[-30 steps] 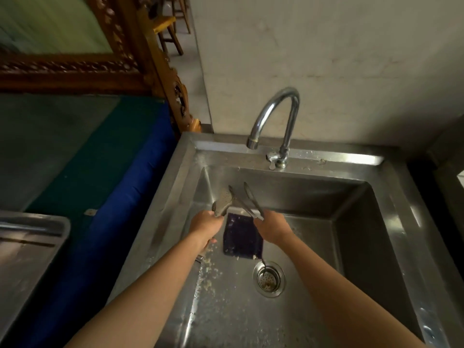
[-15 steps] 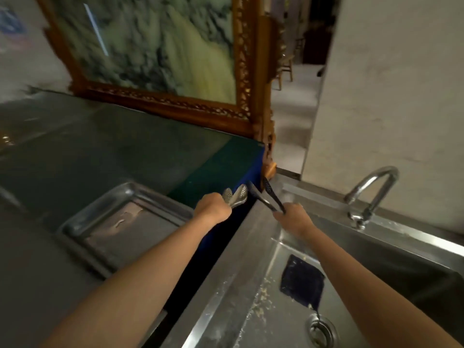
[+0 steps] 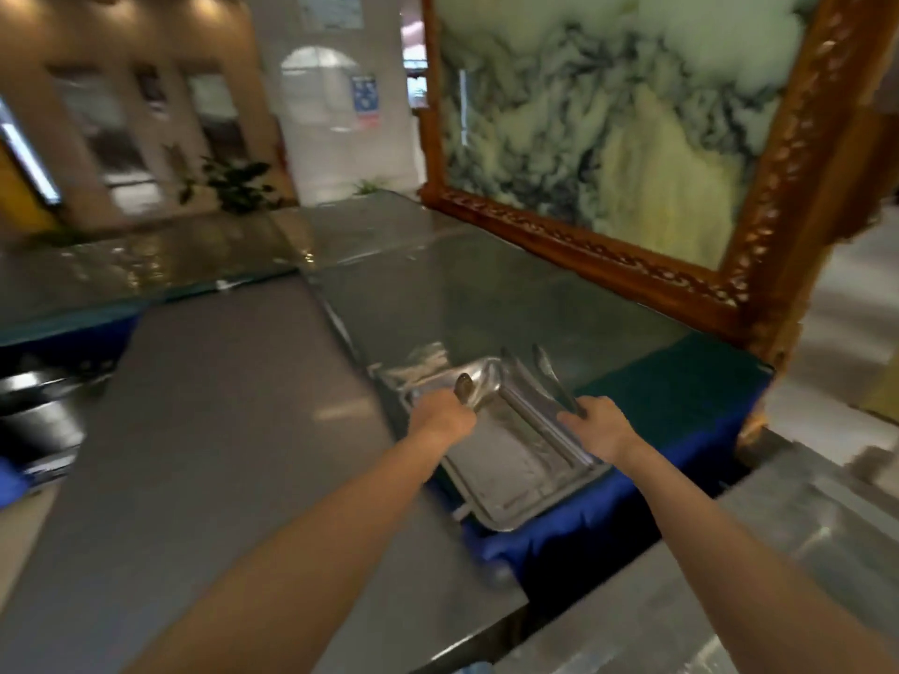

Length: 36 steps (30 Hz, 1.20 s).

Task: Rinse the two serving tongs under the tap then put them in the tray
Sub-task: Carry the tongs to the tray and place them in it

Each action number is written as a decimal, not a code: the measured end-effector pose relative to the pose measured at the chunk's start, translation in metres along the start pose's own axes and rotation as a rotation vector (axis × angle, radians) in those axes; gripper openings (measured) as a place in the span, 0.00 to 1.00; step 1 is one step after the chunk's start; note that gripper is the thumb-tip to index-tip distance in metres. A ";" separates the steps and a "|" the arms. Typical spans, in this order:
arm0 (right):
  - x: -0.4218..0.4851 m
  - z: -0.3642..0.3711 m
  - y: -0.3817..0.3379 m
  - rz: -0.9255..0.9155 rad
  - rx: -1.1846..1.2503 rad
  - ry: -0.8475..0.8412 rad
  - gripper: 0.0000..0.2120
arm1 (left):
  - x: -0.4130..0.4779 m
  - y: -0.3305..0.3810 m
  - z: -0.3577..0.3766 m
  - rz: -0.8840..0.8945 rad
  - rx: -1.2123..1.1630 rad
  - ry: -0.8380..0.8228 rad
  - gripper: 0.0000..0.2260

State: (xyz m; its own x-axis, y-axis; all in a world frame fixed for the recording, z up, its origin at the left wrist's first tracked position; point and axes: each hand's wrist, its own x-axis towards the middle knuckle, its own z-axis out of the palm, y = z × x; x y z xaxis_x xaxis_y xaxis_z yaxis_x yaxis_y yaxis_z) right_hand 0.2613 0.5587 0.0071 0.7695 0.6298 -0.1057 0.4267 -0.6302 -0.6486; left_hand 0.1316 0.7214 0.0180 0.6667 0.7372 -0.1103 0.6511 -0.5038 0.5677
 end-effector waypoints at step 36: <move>0.112 0.103 0.106 -0.047 -0.378 -0.160 0.21 | 0.014 -0.013 0.109 -0.470 -0.710 0.155 0.11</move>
State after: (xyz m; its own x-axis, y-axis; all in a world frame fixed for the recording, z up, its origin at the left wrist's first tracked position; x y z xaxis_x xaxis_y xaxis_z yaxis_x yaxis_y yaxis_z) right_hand 0.3439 0.6096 -0.1510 0.6745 0.7056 -0.2174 0.6269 -0.7028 -0.3362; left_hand 0.1719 0.6896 -0.0800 0.2943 0.8775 -0.3786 0.4317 0.2313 0.8719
